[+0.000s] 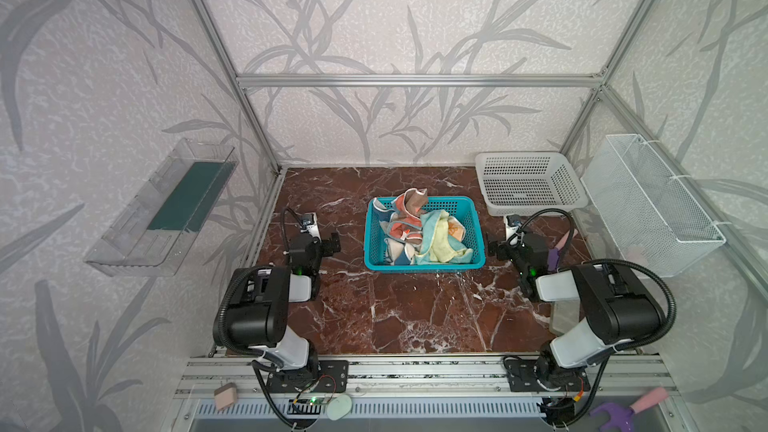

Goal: Fold and stack the towels

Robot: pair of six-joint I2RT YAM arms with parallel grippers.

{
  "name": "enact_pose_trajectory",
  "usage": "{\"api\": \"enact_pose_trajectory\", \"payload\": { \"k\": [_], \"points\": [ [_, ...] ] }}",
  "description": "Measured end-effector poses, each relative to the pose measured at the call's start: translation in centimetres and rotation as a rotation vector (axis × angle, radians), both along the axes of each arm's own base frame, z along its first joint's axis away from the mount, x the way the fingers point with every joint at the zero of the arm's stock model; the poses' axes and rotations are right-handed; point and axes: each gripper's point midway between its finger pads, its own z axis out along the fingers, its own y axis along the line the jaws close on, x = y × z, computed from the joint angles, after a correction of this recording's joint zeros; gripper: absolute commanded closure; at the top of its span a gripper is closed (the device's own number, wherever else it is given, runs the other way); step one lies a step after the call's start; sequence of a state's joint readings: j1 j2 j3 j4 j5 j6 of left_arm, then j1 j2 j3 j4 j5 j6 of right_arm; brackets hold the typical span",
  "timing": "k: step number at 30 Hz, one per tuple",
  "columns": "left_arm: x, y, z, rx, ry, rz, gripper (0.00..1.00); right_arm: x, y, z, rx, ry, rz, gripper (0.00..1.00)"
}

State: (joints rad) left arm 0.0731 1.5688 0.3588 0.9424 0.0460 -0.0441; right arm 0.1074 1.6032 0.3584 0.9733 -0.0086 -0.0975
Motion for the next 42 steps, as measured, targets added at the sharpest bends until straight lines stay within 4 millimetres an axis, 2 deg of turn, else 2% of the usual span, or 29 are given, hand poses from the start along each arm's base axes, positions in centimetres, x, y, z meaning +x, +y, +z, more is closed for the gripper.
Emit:
{"api": "enact_pose_trajectory", "payload": {
  "k": [36,39,42],
  "points": [
    [0.0,0.1,0.1,0.002,-0.003,0.004,0.01,0.0,-0.2,-0.1,-0.003,0.006,-0.010,0.01],
    [-0.3,0.4,1.1,0.011,-0.019,0.025,0.01,-0.1,-0.1,0.0,-0.013,0.001,-0.015,0.01],
    [-1.1,0.7,4.0,0.016,-0.050,0.064,0.01,-0.4,0.3,1.4,-0.037,-0.020,-0.028,0.01]
  ]
}}
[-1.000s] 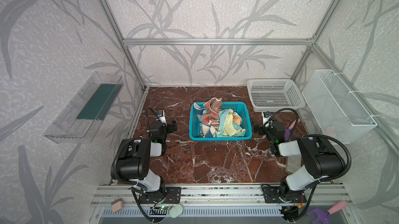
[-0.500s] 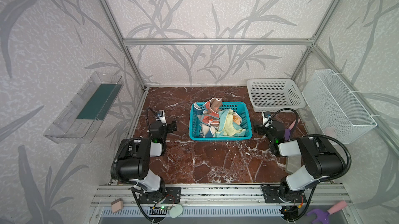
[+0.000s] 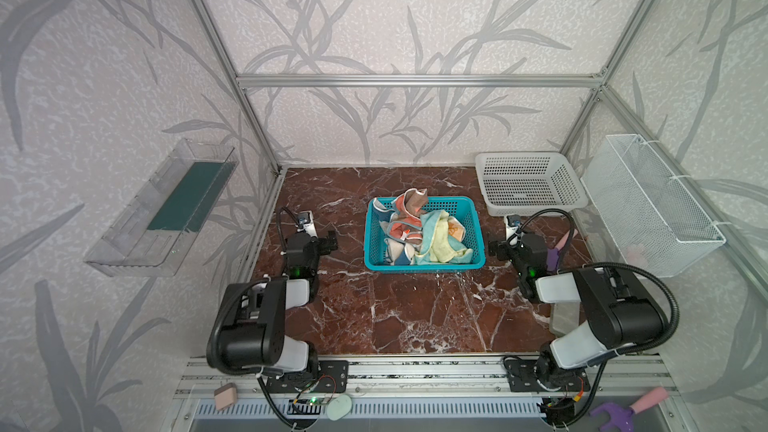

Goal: Fold and stack the towels
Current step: 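Grasp a towel in the teal basket with the left gripper while the right arm advances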

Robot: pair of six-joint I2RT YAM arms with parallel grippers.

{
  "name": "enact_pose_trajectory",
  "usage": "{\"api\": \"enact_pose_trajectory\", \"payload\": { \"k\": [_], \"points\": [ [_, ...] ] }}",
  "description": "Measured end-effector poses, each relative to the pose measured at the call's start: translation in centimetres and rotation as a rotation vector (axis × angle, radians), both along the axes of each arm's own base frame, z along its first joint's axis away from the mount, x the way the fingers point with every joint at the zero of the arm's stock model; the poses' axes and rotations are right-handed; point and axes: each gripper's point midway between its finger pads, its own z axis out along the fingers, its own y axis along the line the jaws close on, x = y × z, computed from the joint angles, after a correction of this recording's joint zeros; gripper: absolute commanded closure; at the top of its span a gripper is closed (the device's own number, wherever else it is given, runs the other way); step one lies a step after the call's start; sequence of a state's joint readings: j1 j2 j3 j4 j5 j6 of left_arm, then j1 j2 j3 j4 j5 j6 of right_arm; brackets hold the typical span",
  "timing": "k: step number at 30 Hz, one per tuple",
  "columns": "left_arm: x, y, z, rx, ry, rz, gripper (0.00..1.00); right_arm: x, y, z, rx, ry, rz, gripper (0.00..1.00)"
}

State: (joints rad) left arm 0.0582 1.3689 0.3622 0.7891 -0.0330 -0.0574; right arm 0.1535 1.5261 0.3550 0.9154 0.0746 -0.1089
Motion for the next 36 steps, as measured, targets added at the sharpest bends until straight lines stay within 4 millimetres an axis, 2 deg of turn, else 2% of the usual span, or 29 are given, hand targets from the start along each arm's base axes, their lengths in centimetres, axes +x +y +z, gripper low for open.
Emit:
{"api": "enact_pose_trajectory", "payload": {
  "k": [2,4,6,7,9,10,12,14,16,18,20,21,22,23,24,26,28,29,30,32,33,34,36],
  "points": [
    [-0.2,0.2,3.2,-0.022,-0.034,0.025,0.05,-0.2,0.5,2.4,-0.006,-0.019,-0.002,0.01],
    [0.3,-0.2,7.3,-0.071,-0.087,0.026,0.13,0.4,0.6,5.8,0.002,-0.037,-0.016,0.00],
    [1.1,-1.4,11.2,-0.127,-0.131,-0.008,0.19,1.4,0.6,9.8,0.023,-0.057,-0.029,0.05],
    [1.6,-2.7,12.8,-0.155,-0.139,-0.045,0.23,1.9,0.8,11.8,0.041,-0.065,-0.031,0.08],
    [2.9,-7.8,15.3,-0.210,-0.096,-0.182,0.28,2.6,1.3,14.9,0.083,-0.063,-0.022,0.10],
    [3.3,-10.7,15.9,-0.232,-0.058,-0.255,0.30,2.6,1.7,15.5,0.099,-0.052,-0.016,0.12],
    [3.4,-17.8,16.8,-0.269,0.022,-0.426,0.34,2.5,3.0,15.4,0.141,0.011,0.012,0.14],
    [2.4,-25.0,16.0,-0.287,0.125,-0.580,0.33,2.0,4.8,13.8,0.178,0.098,0.053,0.14],
    [0.7,-32.1,13.6,-0.276,0.241,-0.714,0.29,1.1,6.3,11.6,0.204,0.193,0.081,0.14],
    [-1.2,-38.4,9.5,-0.254,0.389,-0.809,0.28,0.1,7.3,9.5,0.234,0.285,0.091,0.15],
    [-2.9,-42.6,5.0,-0.224,0.528,-0.860,0.28,-0.8,7.4,8.2,0.258,0.355,0.065,0.15],
    [-3.7,-43.9,2.2,-0.207,0.603,-0.864,0.28,-1.3,7.2,7.7,0.271,0.384,0.048,0.15],
    [-4.1,-44.2,-0.1,-0.190,0.661,-0.850,0.27,-1.6,7.1,7.4,0.280,0.404,0.036,0.15],
    [-4.4,-43.6,-2.9,-0.167,0.733,-0.811,0.27,-2.0,6.9,7.2,0.286,0.422,0.026,0.15],
    [-4.3,-42.5,-5.1,-0.144,0.795,-0.762,0.27,-2.3,6.9,7.1,0.292,0.435,0.019,0.15],
    [-3.2,-39.6,-7.9,-0.126,0.887,-0.664,0.27,-2.8,6.7,7.5,0.301,0.442,0.013,0.15],
    [-1.1,-36.5,-7.9,-0.136,0.899,-0.590,0.27,-3.1,6.9,8.6,0.308,0.430,0.021,0.15],
    [0.3,-34.1,-7.5,-0.138,0.897,-0.544,0.27,-3.2,6.9,9.3,0.314,0.418,0.027,0.15],
    [1.6,-31.5,-7.4,-0.133,0.901,-0.497,0.26,-3.2,7.0,9.9,0.318,0.404,0.033,0.15],
    [4.2,-24.9,-7.6,-0.104,0.930,-0.370,0.25,-3.3,7.0,11.2,0.327,0.378,0.042,0.15],
    [4.9,-22.6,-7.7,-0.086,0.942,-0.325,0.25,-3.4,7.0,11.6,0.330,0.368,0.045,0.15],
    [5.7,-19.3,-7.7,-0.060,0.954,-0.259,0.24,-3.5,7.0,11.8,0.331,0.363,0.047,0.15],
    [6.4,-14.0,-7.8,-0.007,0.979,-0.163,0.24,-3.7,7.0,11.9,0.333,0.363,0.050,0.15]
  ]
}}
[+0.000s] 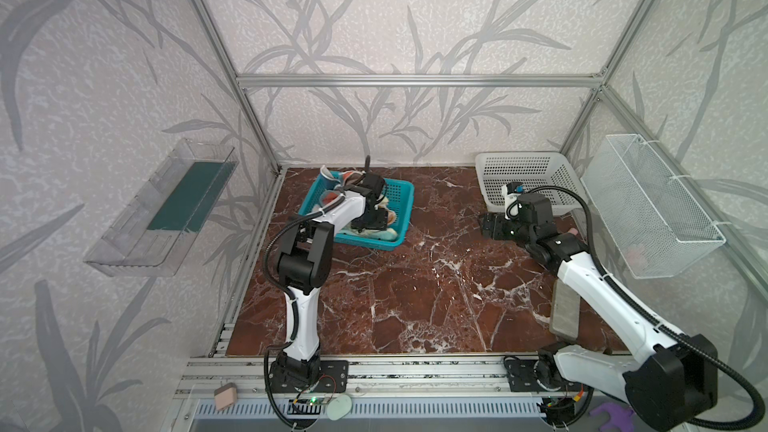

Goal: Fold and stack the towels
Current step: 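Grasp a towel in the teal basket with the left gripper while the right arm advances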

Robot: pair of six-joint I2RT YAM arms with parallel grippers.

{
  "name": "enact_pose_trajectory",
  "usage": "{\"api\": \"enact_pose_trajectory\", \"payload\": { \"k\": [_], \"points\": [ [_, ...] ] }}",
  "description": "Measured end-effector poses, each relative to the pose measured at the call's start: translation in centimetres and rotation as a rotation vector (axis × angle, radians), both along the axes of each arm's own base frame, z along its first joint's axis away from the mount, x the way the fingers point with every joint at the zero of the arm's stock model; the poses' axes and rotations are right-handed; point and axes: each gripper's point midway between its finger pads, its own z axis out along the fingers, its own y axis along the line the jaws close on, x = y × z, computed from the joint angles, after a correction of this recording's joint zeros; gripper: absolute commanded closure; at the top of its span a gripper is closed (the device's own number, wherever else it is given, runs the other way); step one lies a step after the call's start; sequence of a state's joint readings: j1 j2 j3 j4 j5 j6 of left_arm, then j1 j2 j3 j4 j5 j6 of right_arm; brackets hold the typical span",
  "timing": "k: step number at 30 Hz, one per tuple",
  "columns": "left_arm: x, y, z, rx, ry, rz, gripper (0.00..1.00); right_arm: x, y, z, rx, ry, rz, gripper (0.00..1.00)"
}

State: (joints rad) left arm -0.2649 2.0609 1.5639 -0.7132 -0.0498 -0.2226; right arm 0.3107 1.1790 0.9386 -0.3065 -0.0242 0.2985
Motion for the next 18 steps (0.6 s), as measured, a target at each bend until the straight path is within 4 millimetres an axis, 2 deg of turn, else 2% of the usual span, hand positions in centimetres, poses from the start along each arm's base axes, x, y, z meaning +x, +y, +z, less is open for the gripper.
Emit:
{"api": "enact_pose_trajectory", "payload": {
  "k": [2,5,6,8,12,16,18],
  "points": [
    [0.2,4.7,-0.1,0.082,0.030,0.046,0.22,-0.1,0.1,-0.2,0.002,0.012,0.008,0.16],
    [1.0,9.2,0.3,0.153,0.066,0.090,0.22,-0.2,0.5,-0.7,0.009,0.032,0.025,0.16],
    [1.4,10.0,0.6,0.161,0.065,0.097,0.22,-0.2,0.7,-0.9,0.010,0.038,0.031,0.16],
    [2.4,10.6,1.7,0.168,0.045,0.097,0.22,-0.3,1.1,-1.4,0.014,0.054,0.045,0.16],
    [3.5,9.1,4.8,0.161,-0.025,0.055,0.22,-0.3,2.3,-2.1,0.026,0.088,0.071,0.18],
    [3.6,8.4,9.0,0.147,-0.122,0.064,0.21,-0.3,5.7,-2.5,0.036,0.100,0.157,0.18],
    [3.7,9.2,11.0,0.148,-0.172,0.095,0.21,-0.7,8.1,-3.6,0.037,0.120,0.220,0.20]
  ]
}}
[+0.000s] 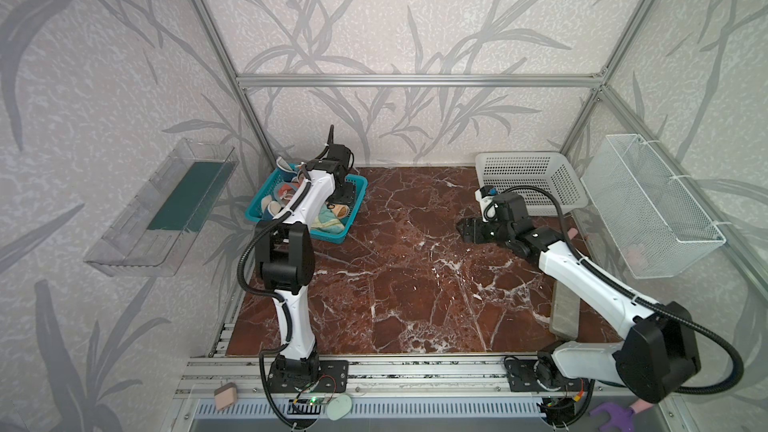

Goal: Fold and stack the towels
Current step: 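Grasp a towel in the teal basket with the left gripper while the right arm advances, then pull the yellow-and-teal towel out of the basket onto the table with the left gripper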

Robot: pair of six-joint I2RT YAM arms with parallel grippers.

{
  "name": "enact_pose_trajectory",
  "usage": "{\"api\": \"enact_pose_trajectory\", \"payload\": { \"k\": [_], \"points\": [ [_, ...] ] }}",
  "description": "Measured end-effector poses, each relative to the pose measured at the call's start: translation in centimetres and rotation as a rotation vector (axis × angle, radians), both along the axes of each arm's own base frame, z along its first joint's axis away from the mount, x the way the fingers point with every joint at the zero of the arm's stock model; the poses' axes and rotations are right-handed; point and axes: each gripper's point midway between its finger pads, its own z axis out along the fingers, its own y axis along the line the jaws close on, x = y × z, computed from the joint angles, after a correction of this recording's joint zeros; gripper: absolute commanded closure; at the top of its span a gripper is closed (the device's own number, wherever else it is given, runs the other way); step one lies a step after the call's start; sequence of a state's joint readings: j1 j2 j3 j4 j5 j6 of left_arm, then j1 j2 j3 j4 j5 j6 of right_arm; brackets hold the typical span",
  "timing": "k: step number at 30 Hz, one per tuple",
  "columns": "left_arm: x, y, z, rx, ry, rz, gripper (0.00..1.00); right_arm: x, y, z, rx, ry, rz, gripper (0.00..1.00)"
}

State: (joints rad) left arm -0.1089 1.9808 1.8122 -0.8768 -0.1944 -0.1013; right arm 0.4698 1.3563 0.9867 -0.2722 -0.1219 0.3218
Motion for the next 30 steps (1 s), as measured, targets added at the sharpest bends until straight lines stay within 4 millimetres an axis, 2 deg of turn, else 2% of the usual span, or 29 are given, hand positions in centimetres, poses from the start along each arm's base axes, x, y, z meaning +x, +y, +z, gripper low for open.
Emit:
{"api": "enact_pose_trajectory", "payload": {
  "k": [3,5,7,8,9,10,12,13,17,20,23,25,27,30],
  "points": [
    [0.3,2.1,1.2,0.031,-0.042,0.052,0.21,-0.6,2.8,-2.1,-0.006,0.055,0.077,0.22],
    [0.7,3.5,0.5,0.032,-0.041,0.079,0.23,-0.7,4.3,-3.0,-0.010,0.083,0.118,0.23],
    [1.0,4.6,-1.0,0.023,-0.012,0.101,0.26,-0.7,5.3,-3.4,-0.012,0.093,0.146,0.25],
    [1.3,5.1,-2.0,0.019,0.007,0.108,0.32,-0.7,5.7,-3.4,-0.010,0.091,0.157,0.27],
    [1.7,5.4,-3.1,0.020,0.026,0.108,0.42,-0.7,6.0,-3.3,-0.007,0.088,0.167,0.29],
    [1.9,5.8,-4.0,0.018,0.040,0.114,0.56,-0.8,6.2,-3.2,-0.004,0.082,0.174,0.31],
    [1.8,6.4,-5.6,0.021,0.075,0.119,0.96,-0.5,6.5,-2.8,0.005,0.064,0.180,0.35],
    [1.8,6.5,-5.8,0.021,0.080,0.115,1.00,-0.4,6.6,-2.6,0.009,0.058,0.180,0.37],
    [1.7,6.2,-4.4,0.035,0.070,0.089,1.00,-0.1,6.8,-2.2,0.018,0.037,0.183,0.43],
    [1.4,6.1,-1.4,0.035,0.028,0.079,1.00,-0.2,6.9,-2.2,0.023,0.038,0.189,0.45],
    [0.5,5.5,3.9,0.008,-0.066,0.055,1.00,-0.2,7.1,-1.9,0.029,0.035,0.195,0.45],
    [-0.1,4.8,8.7,-0.016,-0.170,0.037,1.00,0.0,7.2,-1.4,0.033,0.024,0.194,0.45],
    [-0.8,4.1,14.6,-0.042,-0.301,0.016,1.00,0.1,7.2,-0.8,0.039,0.011,0.192,0.45],
    [-2.1,1.5,23.0,-0.089,-0.497,-0.055,1.00,0.0,7.0,0.4,0.051,-0.008,0.190,0.45]
  ]
}}
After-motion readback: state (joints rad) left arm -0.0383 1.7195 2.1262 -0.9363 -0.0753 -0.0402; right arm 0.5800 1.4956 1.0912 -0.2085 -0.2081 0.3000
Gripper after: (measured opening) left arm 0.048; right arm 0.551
